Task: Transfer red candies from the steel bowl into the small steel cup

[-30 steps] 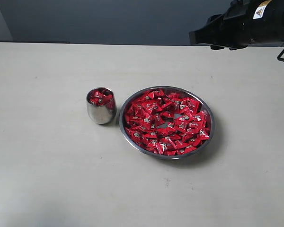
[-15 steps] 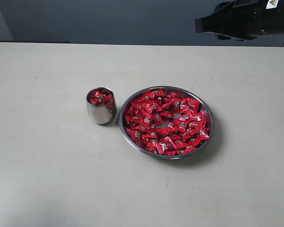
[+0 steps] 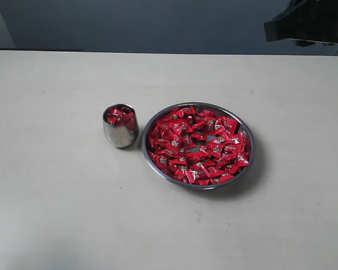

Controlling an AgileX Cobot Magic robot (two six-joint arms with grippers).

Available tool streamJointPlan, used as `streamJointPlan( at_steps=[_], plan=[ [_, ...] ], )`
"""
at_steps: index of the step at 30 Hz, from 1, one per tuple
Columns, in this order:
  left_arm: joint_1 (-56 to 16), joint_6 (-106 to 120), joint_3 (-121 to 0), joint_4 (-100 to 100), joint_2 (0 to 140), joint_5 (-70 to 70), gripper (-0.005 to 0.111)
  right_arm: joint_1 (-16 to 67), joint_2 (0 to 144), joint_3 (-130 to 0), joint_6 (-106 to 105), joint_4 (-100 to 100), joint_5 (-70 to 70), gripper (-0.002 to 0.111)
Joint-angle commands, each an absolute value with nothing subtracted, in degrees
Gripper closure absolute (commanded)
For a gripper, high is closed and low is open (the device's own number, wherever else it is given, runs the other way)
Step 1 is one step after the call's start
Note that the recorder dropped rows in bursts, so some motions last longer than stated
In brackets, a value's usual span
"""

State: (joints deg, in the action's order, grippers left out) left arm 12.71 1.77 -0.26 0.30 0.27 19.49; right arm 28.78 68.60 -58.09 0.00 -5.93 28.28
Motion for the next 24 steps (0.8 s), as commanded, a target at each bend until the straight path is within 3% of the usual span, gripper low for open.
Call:
streamJointPlan(
  at_steps=[1, 12, 24],
  plan=[
    [12.44, 1.68, 0.00, 0.30, 0.00, 18.91, 0.106, 28.46, 67.50, -57.96, -0.47, -10.67, 30.93, 0.070],
    [12.44, 1.68, 0.00, 0.30, 0.00, 18.91, 0.106, 26.53, 63.53, -57.96, 6.22, -19.00, 37.15, 0.070],
    [12.44, 1.68, 0.00, 0.30, 0.00, 18.91, 0.106, 8.56, 46.68, -51.09, 6.14, -16.48, 31.93, 0.070]
  ],
)
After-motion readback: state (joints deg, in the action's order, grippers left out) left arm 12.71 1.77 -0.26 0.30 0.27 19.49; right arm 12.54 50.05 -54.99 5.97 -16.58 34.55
